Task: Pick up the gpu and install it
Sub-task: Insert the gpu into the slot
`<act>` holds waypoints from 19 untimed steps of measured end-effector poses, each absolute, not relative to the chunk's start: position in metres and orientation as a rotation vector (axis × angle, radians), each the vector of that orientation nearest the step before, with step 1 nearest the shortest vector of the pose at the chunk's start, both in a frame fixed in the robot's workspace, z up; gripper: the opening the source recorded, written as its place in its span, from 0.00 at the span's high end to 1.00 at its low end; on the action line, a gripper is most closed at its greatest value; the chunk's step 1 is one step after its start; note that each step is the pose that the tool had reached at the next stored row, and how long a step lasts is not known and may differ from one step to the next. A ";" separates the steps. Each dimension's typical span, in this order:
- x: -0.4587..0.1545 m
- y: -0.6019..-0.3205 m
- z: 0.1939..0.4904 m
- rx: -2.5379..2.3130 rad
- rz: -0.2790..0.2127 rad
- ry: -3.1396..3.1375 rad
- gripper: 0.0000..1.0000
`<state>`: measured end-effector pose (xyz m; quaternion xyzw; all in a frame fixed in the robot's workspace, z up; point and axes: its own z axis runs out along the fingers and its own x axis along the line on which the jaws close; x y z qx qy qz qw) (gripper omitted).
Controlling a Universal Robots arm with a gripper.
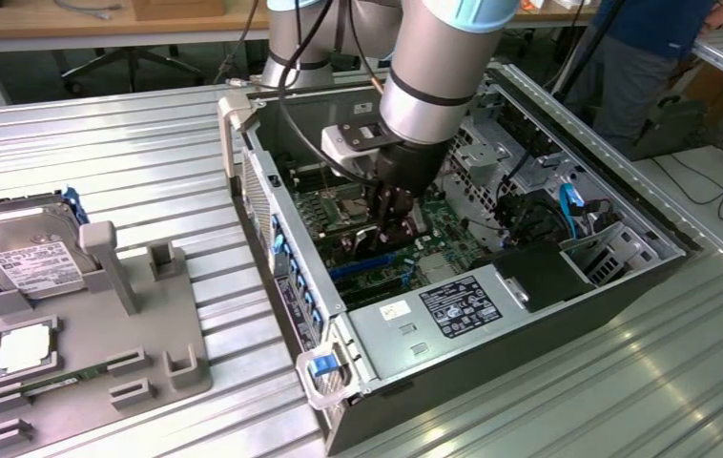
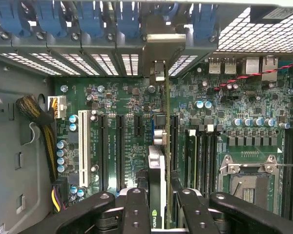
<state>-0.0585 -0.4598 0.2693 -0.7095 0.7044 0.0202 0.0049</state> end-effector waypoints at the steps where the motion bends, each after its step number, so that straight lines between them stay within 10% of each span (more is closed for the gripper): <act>1: -0.059 -0.460 0.269 -2.222 0.064 2.206 0.73; 19: -0.064 -0.460 0.265 -2.222 0.063 2.206 0.73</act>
